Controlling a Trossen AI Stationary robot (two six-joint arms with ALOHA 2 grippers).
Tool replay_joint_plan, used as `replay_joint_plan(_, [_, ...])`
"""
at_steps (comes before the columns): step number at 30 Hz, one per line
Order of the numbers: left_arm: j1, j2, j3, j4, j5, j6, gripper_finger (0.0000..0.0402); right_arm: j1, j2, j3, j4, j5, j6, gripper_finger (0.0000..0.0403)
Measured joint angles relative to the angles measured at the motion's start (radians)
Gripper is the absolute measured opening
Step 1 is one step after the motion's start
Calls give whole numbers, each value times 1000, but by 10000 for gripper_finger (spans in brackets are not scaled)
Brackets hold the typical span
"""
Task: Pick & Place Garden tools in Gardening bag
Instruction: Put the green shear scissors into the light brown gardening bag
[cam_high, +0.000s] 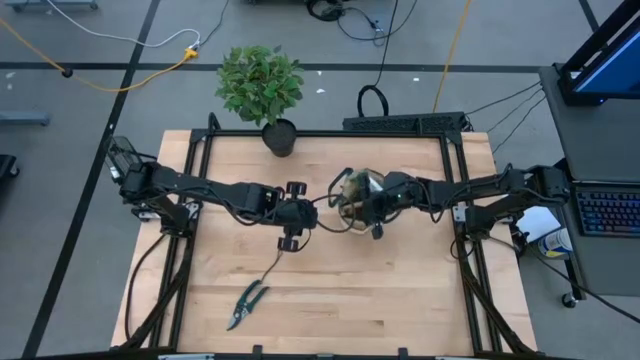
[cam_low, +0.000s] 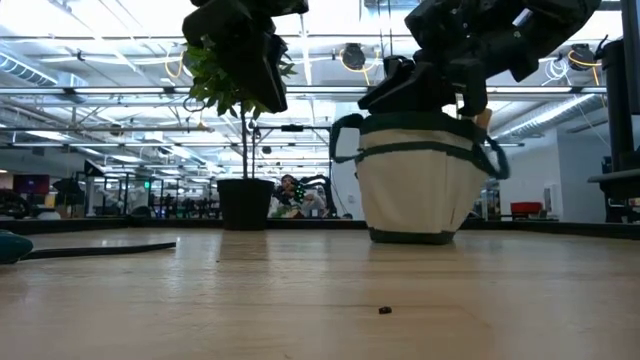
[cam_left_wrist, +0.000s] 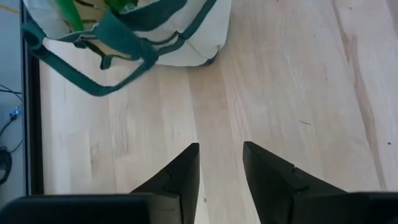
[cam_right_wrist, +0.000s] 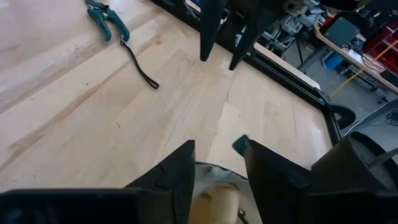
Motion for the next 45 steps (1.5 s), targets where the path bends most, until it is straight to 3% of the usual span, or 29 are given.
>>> replay_joint_plan(6, [1,0,0,-13,0,-3,127,1,-2,0,49,3,-48,107])
replay_joint_plan(10, [-8,0,0,-113,0,-55,127,1,-10,0,138,4,-97,101])
replay_joint_plan(13, [-25,0,0,-190,9,-189,127,1,-26,0,172,3,-102,101])
replay_joint_plan(16, [-45,0,0,-238,89,-371,127,1,-44,0,168,3,-82,104])
replay_joint_plan(19, [-78,0,-20,-218,168,-534,127,1,-51,0,163,-2,-22,105])
replay_joint_plan(30, [-293,0,-162,-201,251,-1063,127,1,-51,0,86,-4,35,102])
replay_joint_plan(39, [-479,0,-233,-194,223,-1441,127,1,-51,0,88,-4,34,103])
replay_joint_plan(45, [-561,0,-313,-41,219,-1575,127,1,-51,0,88,-4,34,103])
